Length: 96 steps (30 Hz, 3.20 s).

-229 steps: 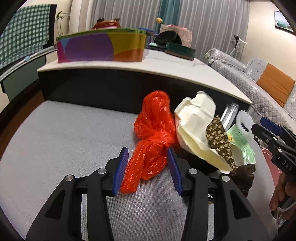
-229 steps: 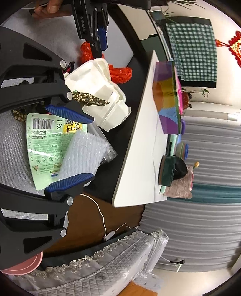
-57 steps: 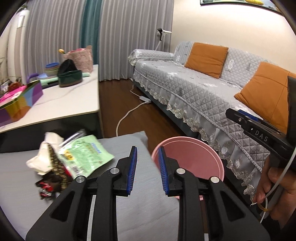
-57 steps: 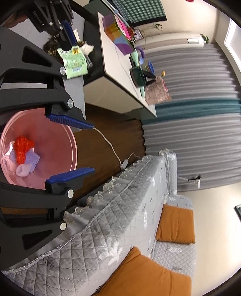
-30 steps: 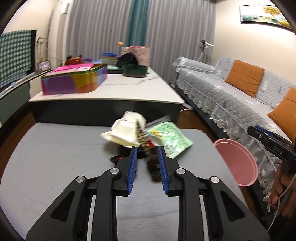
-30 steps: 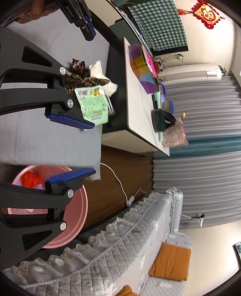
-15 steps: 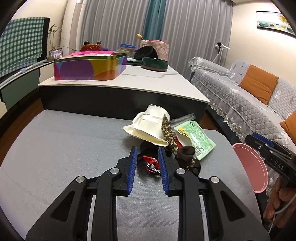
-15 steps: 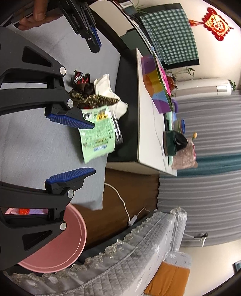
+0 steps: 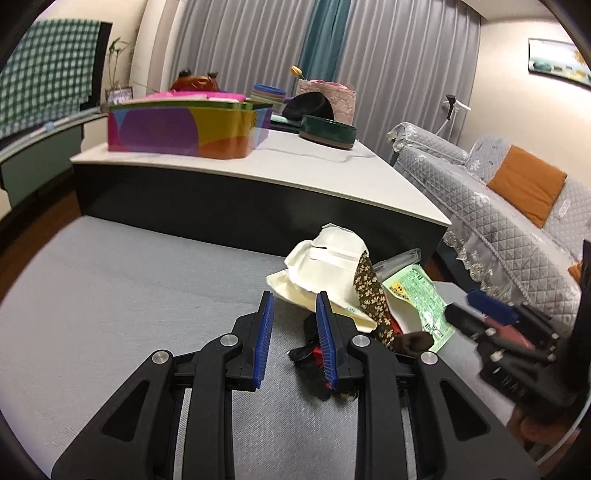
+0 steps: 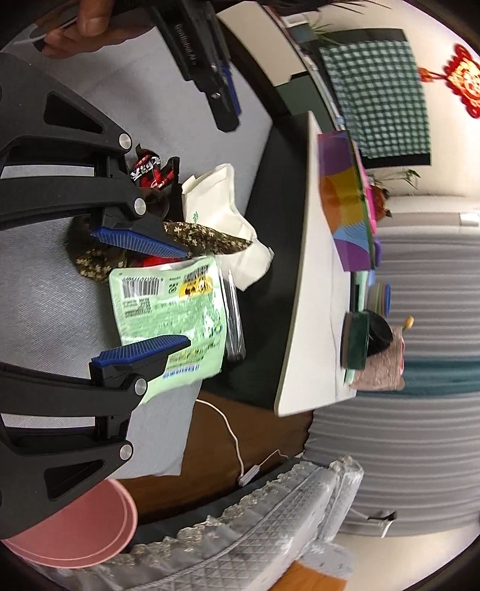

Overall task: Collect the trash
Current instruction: 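Grasp the green snack wrapper with the right tool while the left tool grasps a red wrapper, then lift the green wrapper with the right tool over the pink bin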

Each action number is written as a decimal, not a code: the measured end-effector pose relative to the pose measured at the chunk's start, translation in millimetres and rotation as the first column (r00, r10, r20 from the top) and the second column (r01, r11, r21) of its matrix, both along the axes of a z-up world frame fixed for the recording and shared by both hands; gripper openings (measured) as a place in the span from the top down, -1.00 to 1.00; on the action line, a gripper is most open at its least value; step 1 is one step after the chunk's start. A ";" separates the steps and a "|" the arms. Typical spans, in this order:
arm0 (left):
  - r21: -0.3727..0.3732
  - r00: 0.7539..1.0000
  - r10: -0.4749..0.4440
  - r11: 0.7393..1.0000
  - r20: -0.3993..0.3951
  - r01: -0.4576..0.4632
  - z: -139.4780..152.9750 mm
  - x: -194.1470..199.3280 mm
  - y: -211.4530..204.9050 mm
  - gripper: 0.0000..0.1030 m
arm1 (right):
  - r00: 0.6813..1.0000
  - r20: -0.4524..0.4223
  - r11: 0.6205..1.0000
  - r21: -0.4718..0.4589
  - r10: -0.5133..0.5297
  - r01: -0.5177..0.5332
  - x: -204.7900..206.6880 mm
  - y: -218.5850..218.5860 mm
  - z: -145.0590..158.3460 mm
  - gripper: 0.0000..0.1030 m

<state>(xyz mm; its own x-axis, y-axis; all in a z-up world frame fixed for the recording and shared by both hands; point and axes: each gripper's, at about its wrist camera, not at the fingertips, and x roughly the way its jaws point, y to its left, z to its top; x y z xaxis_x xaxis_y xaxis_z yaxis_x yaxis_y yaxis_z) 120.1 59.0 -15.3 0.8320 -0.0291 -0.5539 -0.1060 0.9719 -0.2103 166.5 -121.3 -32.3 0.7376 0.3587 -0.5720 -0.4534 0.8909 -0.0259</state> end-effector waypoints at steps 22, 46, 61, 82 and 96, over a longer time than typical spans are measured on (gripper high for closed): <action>-0.071 0.997 -0.043 0.997 -0.067 0.038 -23.4 41.9 -11.1 0.75 | 0.998 -0.067 0.999 -0.051 0.006 -0.009 22.8 14.2 -22.6 0.80; 0.037 0.996 -0.052 0.998 0.066 0.050 43.2 -29.8 -16.2 0.97 | 0.995 0.072 0.998 0.018 -0.065 0.064 -52.2 -30.7 51.3 0.98; 0.083 0.989 -0.105 0.992 0.099 0.097 61.5 -66.9 -36.2 0.97 | 0.977 0.164 0.987 0.107 -0.139 0.123 -113.1 -81.6 92.0 0.97; 0.110 0.975 -0.190 0.978 0.111 0.178 63.9 -63.6 -87.0 0.97 | 0.947 0.174 0.958 0.148 -0.269 0.245 -119.1 -154.3 96.2 0.97; 0.102 0.964 -0.244 0.967 0.106 0.234 60.5 -53.3 -114.7 0.97 | 0.921 0.162 0.930 0.163 -0.354 0.329 -111.7 -194.0 93.4 0.97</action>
